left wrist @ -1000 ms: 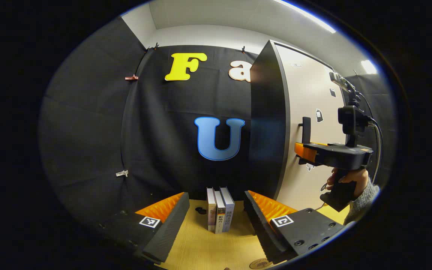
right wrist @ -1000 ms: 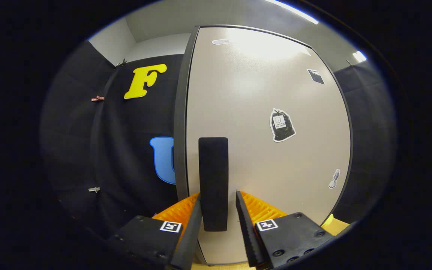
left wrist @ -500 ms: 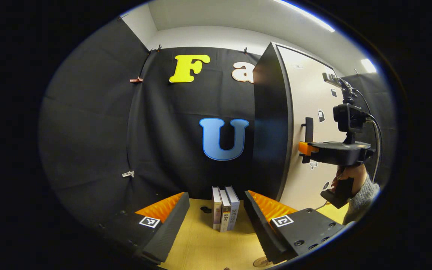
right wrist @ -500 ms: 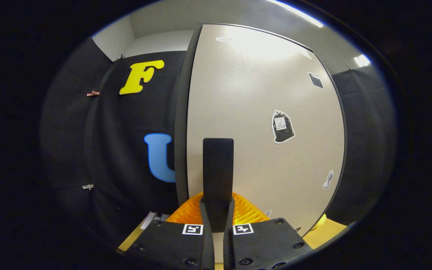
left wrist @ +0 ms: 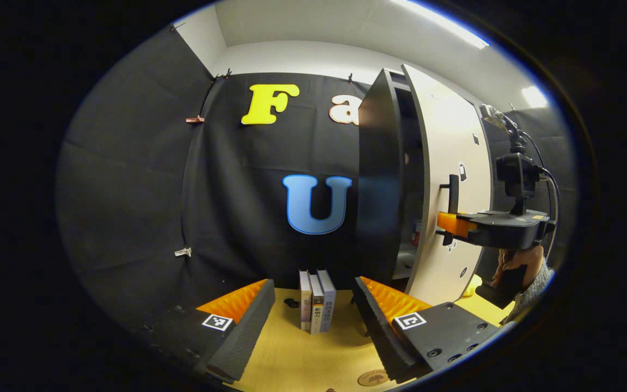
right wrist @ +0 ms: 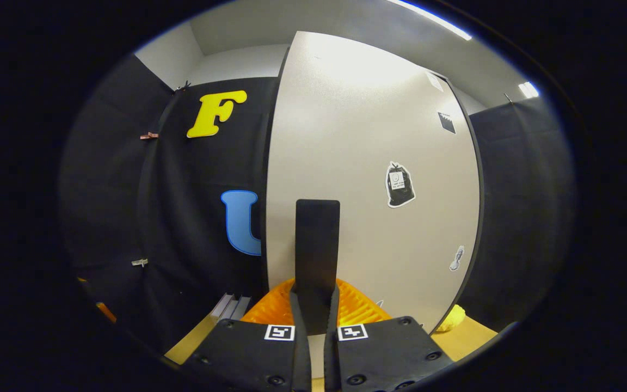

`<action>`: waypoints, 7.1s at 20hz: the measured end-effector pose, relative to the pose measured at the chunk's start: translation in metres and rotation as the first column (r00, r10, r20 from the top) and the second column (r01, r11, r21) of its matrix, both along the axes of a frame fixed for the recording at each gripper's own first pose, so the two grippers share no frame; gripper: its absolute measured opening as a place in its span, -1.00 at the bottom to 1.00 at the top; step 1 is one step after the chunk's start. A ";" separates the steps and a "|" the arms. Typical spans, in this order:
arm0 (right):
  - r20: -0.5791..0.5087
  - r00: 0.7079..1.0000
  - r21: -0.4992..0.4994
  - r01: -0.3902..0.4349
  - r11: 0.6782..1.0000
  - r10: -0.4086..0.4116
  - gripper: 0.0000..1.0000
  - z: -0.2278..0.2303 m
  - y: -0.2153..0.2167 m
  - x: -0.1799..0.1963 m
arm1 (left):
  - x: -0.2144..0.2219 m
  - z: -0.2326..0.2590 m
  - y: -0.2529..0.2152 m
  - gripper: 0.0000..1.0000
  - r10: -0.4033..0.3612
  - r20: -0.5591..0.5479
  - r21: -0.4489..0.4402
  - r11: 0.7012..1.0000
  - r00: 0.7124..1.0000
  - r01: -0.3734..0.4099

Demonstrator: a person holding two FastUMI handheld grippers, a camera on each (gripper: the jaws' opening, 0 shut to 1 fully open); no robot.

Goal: Open the cabinet door with the right hand, grasp the bottle in the cabinet with the left hand and place it on the coaster, then close the cabinet door with the right hand.

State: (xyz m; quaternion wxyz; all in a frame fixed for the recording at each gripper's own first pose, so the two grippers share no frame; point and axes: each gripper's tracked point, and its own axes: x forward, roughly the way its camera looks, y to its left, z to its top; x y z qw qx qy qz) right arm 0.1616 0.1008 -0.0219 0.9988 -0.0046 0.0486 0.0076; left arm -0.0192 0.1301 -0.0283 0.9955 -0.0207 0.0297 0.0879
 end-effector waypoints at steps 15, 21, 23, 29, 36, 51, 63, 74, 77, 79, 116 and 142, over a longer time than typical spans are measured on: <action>-0.032 0.999 -0.007 0.030 1.000 -0.030 -0.73 0.013 -0.059 -0.082 | 0.019 0.009 -0.091 0.84 -0.250 0.013 0.020 0.968 0.968 0.250; -0.049 0.993 0.005 0.104 0.995 -0.103 -0.75 0.015 -0.096 -0.110 | 0.032 0.004 -0.126 0.84 -0.345 0.002 0.034 0.938 0.939 0.345; -0.046 0.991 0.002 0.130 0.992 -0.129 -0.75 0.017 -0.112 -0.120 | 0.036 0.003 -0.142 0.84 -0.381 -0.001 0.035 0.924 0.925 0.381; -0.057 0.978 0.017 0.201 0.979 -0.200 -0.77 0.017 -0.162 -0.144 | 0.044 -0.001 -0.193 0.84 -0.451 -0.008 0.068 0.890 0.892 0.451; -0.112 0.989 0.052 0.104 0.993 -0.098 -0.79 0.009 -0.192 -0.152 | 0.067 0.010 -0.270 0.84 -0.458 0.024 0.083 0.887 0.889 0.455; -0.081 0.994 0.031 -0.072 0.997 0.074 -0.85 0.013 -0.279 -0.154 | 0.174 0.008 -0.333 0.85 -0.275 0.040 0.022 0.961 0.961 0.274; -0.069 0.989 0.185 -0.116 0.976 0.130 -0.05 0.011 -0.337 -0.153 | 0.341 0.008 -0.312 0.79 -0.140 0.032 0.023 0.990 0.990 0.139; -0.063 0.986 0.189 0.163 0.968 -0.154 0.86 0.023 -0.428 -0.188 | 0.425 0.002 -0.299 0.79 -0.128 -0.004 0.019 0.992 0.992 0.128; -0.072 0.978 0.195 0.206 0.959 -0.195 0.87 0.021 -0.444 -0.180 | 0.440 0.002 -0.302 0.79 -0.137 -0.004 0.053 0.989 0.991 0.137; -0.073 0.974 0.197 0.226 0.954 -0.216 0.87 0.021 -0.451 -0.177 | 0.452 0.000 -0.299 0.79 -0.130 -0.006 0.071 0.989 0.992 0.130; 0.102 0.983 0.065 0.146 0.987 -0.152 0.86 0.060 -0.257 -0.232 | 0.123 -0.025 -0.191 0.52 -0.300 -0.010 0.041 0.953 0.954 0.300; -0.254 0.967 0.189 0.017 0.982 0.032 0.87 -0.150 -0.129 -0.170 | 0.050 -0.332 -0.189 0.58 -0.425 -0.028 -0.061 0.904 0.905 0.423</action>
